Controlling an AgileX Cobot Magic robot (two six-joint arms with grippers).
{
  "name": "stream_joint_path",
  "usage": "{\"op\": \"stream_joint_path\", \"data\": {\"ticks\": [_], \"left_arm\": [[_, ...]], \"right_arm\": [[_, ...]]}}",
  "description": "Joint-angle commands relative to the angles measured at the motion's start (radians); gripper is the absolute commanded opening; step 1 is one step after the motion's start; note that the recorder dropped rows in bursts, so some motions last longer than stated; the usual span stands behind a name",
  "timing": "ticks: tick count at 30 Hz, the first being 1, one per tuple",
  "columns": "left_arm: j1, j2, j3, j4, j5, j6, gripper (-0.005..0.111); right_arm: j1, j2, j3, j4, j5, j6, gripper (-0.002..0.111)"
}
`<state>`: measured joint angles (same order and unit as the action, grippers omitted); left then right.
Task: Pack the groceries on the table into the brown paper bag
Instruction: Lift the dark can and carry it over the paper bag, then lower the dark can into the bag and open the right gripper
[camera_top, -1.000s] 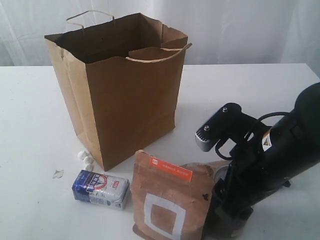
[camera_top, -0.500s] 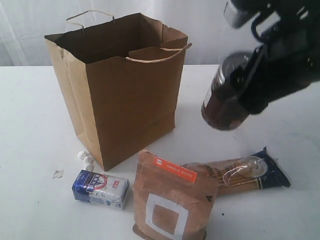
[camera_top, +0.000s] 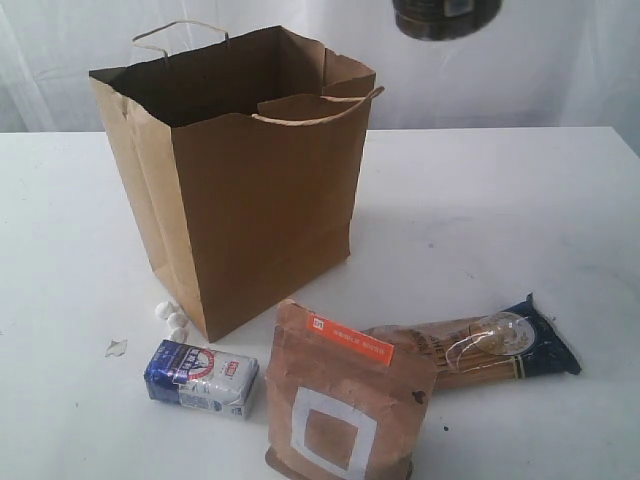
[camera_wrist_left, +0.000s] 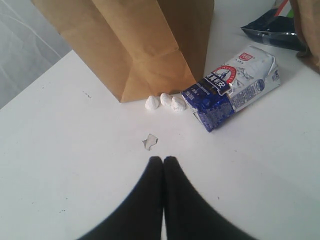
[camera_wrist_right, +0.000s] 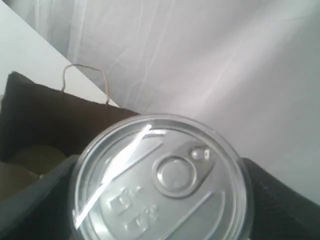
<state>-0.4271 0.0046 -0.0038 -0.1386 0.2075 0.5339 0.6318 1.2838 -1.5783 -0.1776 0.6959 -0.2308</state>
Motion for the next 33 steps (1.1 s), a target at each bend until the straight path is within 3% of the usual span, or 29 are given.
{"op": "stream_joint_path", "data": {"ticks": [1,18,33], "left_arm": [[-0.004,-0.005,0.004,-0.010,0.002,-0.003,0.000],[-0.004,-0.005,0.004,-0.010,0.002,-0.003,0.000],[-0.004,-0.005,0.004,-0.010,0.002,-0.003,0.000]], "right_arm": [[0.036,0.088,-0.097,-0.003,-0.065,-0.028,0.000],[0.048,0.449,-0.417,0.057,-0.117,-0.056,0.000],[0.059,0.562,-0.436,0.102,-0.105,-0.058,0.000]]}}
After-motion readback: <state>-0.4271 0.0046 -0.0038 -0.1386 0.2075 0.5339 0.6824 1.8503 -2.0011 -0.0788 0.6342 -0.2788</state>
